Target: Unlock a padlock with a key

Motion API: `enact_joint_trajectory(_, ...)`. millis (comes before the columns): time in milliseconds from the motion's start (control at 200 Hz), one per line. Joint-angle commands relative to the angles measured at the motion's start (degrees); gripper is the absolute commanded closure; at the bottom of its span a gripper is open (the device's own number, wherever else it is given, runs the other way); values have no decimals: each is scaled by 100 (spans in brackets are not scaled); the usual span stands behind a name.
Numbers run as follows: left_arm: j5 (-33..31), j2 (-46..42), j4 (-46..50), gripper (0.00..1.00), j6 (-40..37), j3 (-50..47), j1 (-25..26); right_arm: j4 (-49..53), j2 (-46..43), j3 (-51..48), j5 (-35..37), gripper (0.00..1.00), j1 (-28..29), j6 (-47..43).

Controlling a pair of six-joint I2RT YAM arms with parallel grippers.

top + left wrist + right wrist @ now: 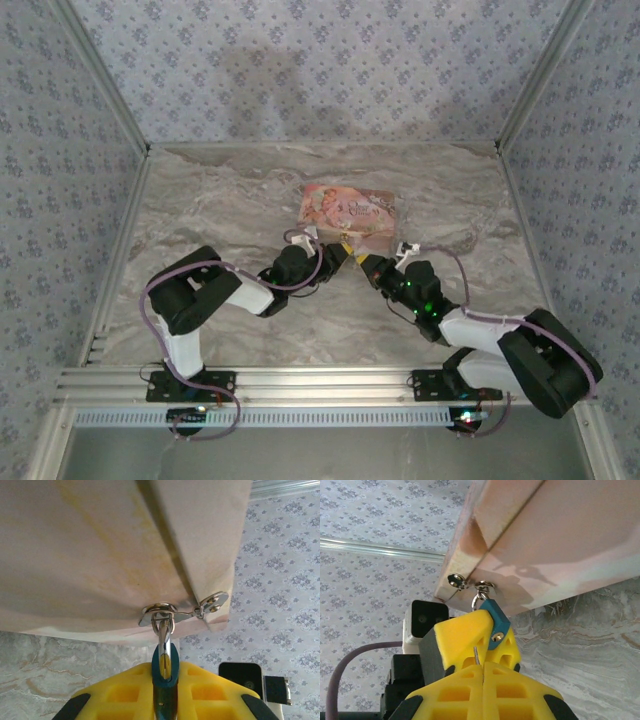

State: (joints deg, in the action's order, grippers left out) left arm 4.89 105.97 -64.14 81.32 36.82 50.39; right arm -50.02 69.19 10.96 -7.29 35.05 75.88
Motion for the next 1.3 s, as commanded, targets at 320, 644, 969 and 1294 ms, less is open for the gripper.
enact_joint_trajectory(320,61,-25,-688,87,42,128,59,-65,97,136,254,100,112,-81)
enact_joint_trajectory(644,74,-29,-699,87,51,141,75,-268,356,190,227,100,124,-97)
enact_joint_trajectory(969,52,-7,-710,87,51,114,85,-343,307,203,250,100,133,-117)
enact_joint_trajectory(1294,63,12,-780,87,85,97,99,-265,257,223,430,100,120,-183)
